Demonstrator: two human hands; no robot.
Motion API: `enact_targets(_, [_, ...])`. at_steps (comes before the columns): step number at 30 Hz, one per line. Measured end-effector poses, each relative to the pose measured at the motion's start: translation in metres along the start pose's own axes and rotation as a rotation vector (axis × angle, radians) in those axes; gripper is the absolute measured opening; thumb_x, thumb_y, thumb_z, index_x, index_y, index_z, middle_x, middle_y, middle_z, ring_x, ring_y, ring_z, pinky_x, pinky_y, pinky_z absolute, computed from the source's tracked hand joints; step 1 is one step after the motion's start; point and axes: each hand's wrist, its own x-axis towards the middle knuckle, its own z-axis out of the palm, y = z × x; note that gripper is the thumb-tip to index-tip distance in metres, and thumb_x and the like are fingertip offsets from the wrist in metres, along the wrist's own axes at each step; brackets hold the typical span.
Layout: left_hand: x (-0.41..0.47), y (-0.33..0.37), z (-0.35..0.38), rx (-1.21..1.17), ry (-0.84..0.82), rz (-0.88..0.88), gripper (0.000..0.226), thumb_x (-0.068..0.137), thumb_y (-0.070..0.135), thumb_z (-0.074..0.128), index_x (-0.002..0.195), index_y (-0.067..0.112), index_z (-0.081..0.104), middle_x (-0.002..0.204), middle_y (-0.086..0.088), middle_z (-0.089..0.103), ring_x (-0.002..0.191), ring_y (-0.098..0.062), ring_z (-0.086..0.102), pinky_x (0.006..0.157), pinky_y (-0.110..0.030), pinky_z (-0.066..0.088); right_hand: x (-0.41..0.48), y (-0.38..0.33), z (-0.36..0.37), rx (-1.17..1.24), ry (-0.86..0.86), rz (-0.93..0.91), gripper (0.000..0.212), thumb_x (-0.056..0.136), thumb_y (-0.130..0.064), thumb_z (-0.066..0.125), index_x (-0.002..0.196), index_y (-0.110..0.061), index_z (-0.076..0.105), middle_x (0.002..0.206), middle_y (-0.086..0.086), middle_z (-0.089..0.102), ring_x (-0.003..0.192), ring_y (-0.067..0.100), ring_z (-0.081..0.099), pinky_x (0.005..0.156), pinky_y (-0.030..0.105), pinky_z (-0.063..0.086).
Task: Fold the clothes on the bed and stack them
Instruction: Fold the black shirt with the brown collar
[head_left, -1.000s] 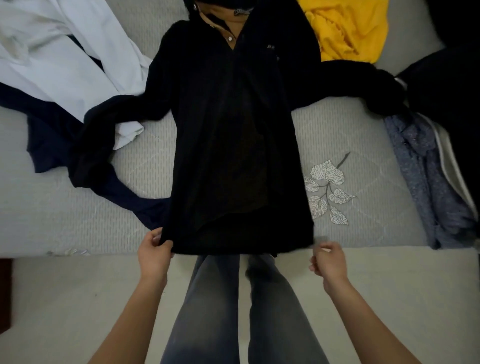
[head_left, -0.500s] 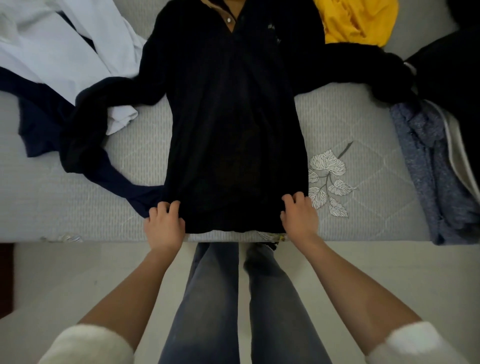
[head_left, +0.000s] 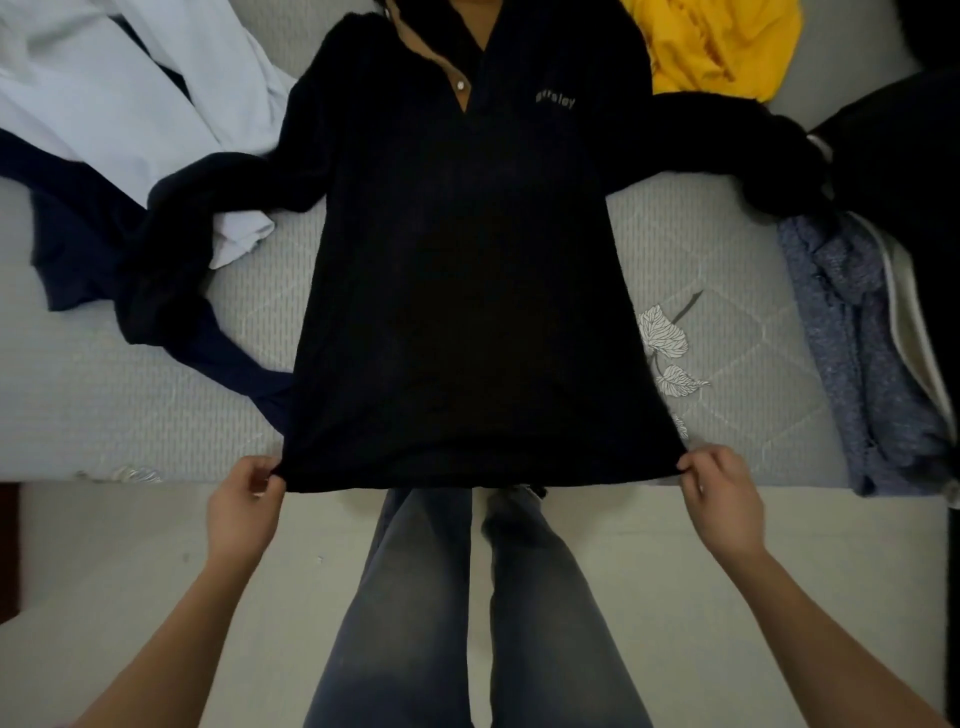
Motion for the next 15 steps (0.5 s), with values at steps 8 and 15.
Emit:
enact_targets(8, [0.016, 0.015, 0.01, 0.297, -0.002, 0.072, 0.039, 0.081, -0.003, 0.051, 0.12, 0.001, 0.055, 0.117, -0.025, 0.054, 0.103, -0.041, 0.052, 0.086, -0.046, 0.044, 0.027, -0.043, 0.009, -0.182, -0.174, 0.084, 0.016, 0.067, 0.009, 0.056, 0.079, 0.005, 0.065, 0.1, 0.029, 0.059, 0.092, 0.048, 0.055, 0.07, 0.047, 0.048])
enact_targets(15, [0.013, 0.046, 0.023, 0.715, -0.164, 0.574, 0.045, 0.075, 0.031, 0.035, 0.084, 0.008, 0.073, 0.082, -0.012, 0.07, 0.078, -0.036, 0.062, 0.065, -0.041, 0.047, 0.046, -0.08, 0.014, -0.273, -0.363, -0.189, 0.031, 0.083, -0.006, 0.057, 0.113, -0.002, 0.063, 0.112, 0.021, 0.06, 0.099, 0.039, 0.057, 0.076, 0.042, 0.047])
